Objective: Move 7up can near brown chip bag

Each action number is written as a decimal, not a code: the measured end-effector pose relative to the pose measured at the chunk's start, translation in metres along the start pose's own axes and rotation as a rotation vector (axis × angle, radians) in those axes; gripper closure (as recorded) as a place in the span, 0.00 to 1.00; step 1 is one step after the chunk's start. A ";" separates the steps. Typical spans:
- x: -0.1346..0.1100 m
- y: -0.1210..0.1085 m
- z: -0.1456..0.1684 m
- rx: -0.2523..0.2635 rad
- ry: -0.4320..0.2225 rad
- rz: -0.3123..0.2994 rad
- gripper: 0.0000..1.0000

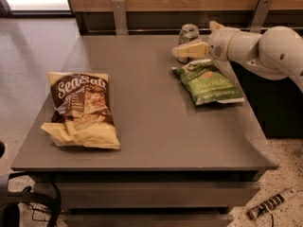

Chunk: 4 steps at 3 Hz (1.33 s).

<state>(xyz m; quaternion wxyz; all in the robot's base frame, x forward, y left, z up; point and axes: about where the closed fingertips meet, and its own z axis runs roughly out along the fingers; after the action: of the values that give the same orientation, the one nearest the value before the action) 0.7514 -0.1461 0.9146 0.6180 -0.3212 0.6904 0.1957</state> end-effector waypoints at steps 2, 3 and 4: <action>0.016 -0.008 0.016 -0.006 -0.055 0.067 0.00; 0.016 -0.005 0.026 -0.012 -0.083 0.091 0.09; 0.016 -0.001 0.037 -0.029 -0.099 0.101 0.32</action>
Offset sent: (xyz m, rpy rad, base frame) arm 0.0272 0.0042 -0.0205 0.1501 -0.0023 -0.0057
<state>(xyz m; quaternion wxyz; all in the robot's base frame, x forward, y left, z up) 0.7783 -0.1253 0.8935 0.6359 -0.2849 0.6714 0.2522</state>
